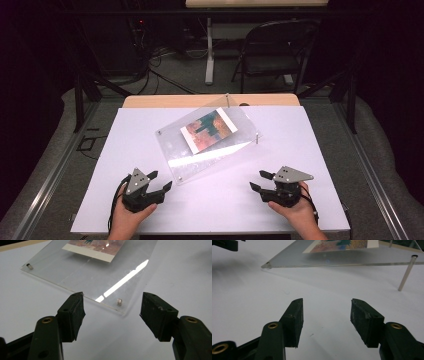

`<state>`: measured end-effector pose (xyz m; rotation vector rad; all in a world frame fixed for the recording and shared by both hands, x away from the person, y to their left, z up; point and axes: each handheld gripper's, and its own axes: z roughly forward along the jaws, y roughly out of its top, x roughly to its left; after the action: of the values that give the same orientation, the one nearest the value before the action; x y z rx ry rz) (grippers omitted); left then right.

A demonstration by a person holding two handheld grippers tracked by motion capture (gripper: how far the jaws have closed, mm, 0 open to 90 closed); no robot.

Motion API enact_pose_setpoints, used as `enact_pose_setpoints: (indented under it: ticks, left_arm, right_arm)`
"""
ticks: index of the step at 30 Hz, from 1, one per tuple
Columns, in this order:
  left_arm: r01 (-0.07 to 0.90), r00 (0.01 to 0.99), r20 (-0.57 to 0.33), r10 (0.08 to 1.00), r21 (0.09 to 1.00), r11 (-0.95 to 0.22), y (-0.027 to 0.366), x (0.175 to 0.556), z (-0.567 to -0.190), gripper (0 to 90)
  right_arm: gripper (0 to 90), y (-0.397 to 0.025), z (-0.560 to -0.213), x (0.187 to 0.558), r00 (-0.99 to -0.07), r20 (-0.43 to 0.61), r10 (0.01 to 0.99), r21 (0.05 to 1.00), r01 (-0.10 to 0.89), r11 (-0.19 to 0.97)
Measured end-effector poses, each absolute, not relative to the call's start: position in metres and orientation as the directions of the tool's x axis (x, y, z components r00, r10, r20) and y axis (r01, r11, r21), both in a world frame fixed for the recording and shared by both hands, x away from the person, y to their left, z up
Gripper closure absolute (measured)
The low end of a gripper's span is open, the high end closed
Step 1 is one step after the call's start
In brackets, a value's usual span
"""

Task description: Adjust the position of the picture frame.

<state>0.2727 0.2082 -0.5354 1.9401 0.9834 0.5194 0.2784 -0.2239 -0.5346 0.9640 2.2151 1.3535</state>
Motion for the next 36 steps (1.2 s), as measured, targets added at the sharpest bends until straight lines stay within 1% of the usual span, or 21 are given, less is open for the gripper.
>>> enact_pose_setpoints:
  ticks: [2,7,12,15,16,19,22,30,32,33,35,36]
  left_arm:
    - [0.442,0.593,-0.021,0.805,0.844,-0.303,0.209,0.273,-0.536,35.3]
    - [0.452,0.584,-0.018,0.812,0.837,-0.307,0.211,0.274,-0.537,35.2]
    - [0.462,0.581,-0.019,0.814,0.830,-0.311,0.211,0.273,-0.537,36.0]
    - [0.475,0.573,-0.028,0.819,0.826,-0.304,0.211,0.273,-0.536,38.4]
    - [0.482,0.578,-0.043,0.815,0.824,-0.299,0.211,0.273,-0.536,39.9]
    - [0.493,0.584,-0.058,0.810,0.817,-0.297,0.210,0.274,-0.536,42.8]
    - [0.503,0.589,-0.078,0.804,0.815,-0.289,0.210,0.274,-0.536,46.7]
    - [0.498,0.584,-0.087,0.807,0.823,-0.272,0.210,0.274,-0.534,48.4]
    - [0.501,0.580,-0.098,0.809,0.825,-0.259,0.210,0.274,-0.534,48.7]
    - [0.513,0.575,-0.117,0.810,0.823,-0.245,0.209,0.275,-0.533,49.2]
    - [0.518,0.578,-0.124,0.807,0.820,-0.245,0.208,0.276,-0.533,52.0]
    - [0.525,0.581,-0.145,0.801,0.818,-0.233,0.204,0.277,-0.532,52.9]
  right_arm:
    - [43.4,-0.226,-0.535,0.280,-0.683,0.033,0.729,0.880,0.365,0.303]
    - [44.0,-0.230,-0.537,0.283,-0.668,0.058,0.742,0.877,0.390,0.282]
    - [43.8,-0.231,-0.537,0.285,-0.665,0.044,0.746,0.882,0.376,0.283]
    - [46.3,-0.231,-0.537,0.284,-0.660,0.041,0.750,0.882,0.376,0.283]
    - [49.2,-0.231,-0.536,0.283,-0.662,0.048,0.748,0.880,0.382,0.282]
    - [50.9,-0.232,-0.536,0.283,-0.659,0.069,0.749,0.874,0.402,0.273]
    - [53.0,-0.233,-0.536,0.283,-0.660,0.069,0.748,0.871,0.406,0.278]
    - [56.5,-0.236,-0.534,0.285,-0.659,0.078,0.748,0.862,0.422,0.282]
    - [58.0,-0.237,-0.532,0.288,-0.655,0.079,0.752,0.861,0.425,0.279]
    - [58.0,-0.238,-0.531,0.289,-0.651,0.082,0.755,0.859,0.430,0.277]
    - [58.0,-0.239,-0.530,0.291,-0.650,0.078,0.756,0.862,0.425,0.277]
    - [58.0,-0.241,-0.528,0.296,-0.644,0.077,0.761,0.859,0.430,0.277]
